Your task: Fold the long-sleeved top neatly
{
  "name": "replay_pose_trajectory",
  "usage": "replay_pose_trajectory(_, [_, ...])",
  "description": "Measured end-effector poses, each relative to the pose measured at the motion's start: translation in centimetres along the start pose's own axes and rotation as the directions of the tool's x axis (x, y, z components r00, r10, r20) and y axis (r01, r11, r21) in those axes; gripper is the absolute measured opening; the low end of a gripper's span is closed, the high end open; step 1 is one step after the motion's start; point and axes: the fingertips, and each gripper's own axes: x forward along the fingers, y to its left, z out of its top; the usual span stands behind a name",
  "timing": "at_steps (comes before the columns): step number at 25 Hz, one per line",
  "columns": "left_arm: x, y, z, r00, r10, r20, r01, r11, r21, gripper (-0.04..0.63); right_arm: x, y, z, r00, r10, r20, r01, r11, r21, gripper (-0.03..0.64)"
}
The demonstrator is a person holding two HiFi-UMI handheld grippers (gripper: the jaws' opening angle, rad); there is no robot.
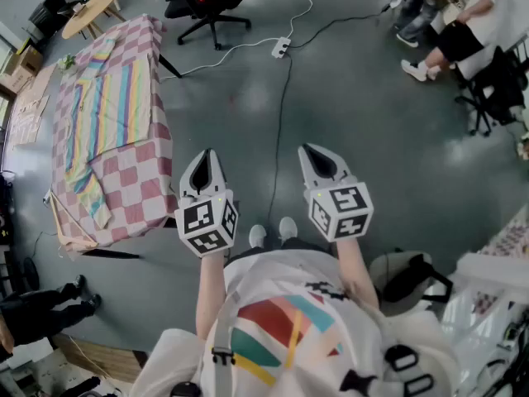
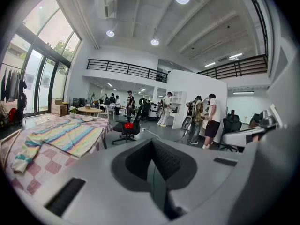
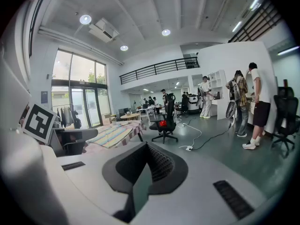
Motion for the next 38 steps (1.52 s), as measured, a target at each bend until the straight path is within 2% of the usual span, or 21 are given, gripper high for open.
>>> replay_pose_trajectory(18, [1.4,-0.8,-0.2,1.000,-0.003,-0.005,0.003,1.000,-0.002,0.005,0.9,-1.7,-0.5,1.000,0.011,-0.004,-0.010,0.998,0.061,0.005])
replay_pose_trajectory(23, [1.8,-1.8,0.5,0.999,-0.033,0.031,0.032,0.999,0.017,0.006,0.9,-2.4,-0.3,1.000,0.019,0.009,-0.019,0.998,0.057,0.005])
replay_pose_trajectory(24, [1.9,-2.2,0.6,0.998,-0.052,0.040,0.052,0.998,0.019,0.016,0.9,-2.3,-0.1,0.999,0.031,0.018,-0.031,0.998,0.051,0.006])
replay_pose_trajectory(25, [2.1,-2.7,0.8,0.996,-0.075,0.049,0.075,0.997,0.015,0.070,0.9,-2.3,0.2,0.999,0.044,0.030,-0.046,0.998,0.042,0.006])
replay_pose_trajectory(26, [2.3,-3.0,0.9,0.994,-0.093,0.058,0.092,0.996,0.007,0.180,0.9,-2.2,0.5,0.997,0.058,0.046,-0.059,0.998,0.035,0.018])
replay_pose_trajectory(27, [2.5,-3.2,1.0,0.993,-0.097,0.067,0.097,0.995,0.001,0.272,1.0,-2.2,0.8,0.995,0.069,0.070,-0.071,0.997,0.034,0.122])
replay_pose_trajectory(28, [2.7,-3.2,1.0,0.993,-0.089,0.073,0.089,0.996,0.001,0.293,1.2,-2.3,1.2,0.992,0.071,0.101,-0.075,0.996,0.039,0.293])
replay_pose_trajectory(29, [2.8,-3.2,1.0,0.994,-0.080,0.076,0.079,0.997,0.008,0.309,1.4,-2.6,1.6,0.989,0.061,0.134,-0.067,0.997,0.046,0.323])
replay_pose_trajectory(32, [2.9,-3.1,0.8,0.995,-0.071,0.071,0.071,0.997,0.008,0.316,1.5,-3.6,1.9,0.986,0.018,0.164,-0.031,0.997,0.077,0.341])
replay_pose_trajectory(38, [3.4,-2.8,0.7,0.996,-0.062,0.058,0.064,0.997,-0.032,0.316,1.9,-4.0,1.5,0.990,0.035,0.139,-0.049,0.994,0.096,0.339])
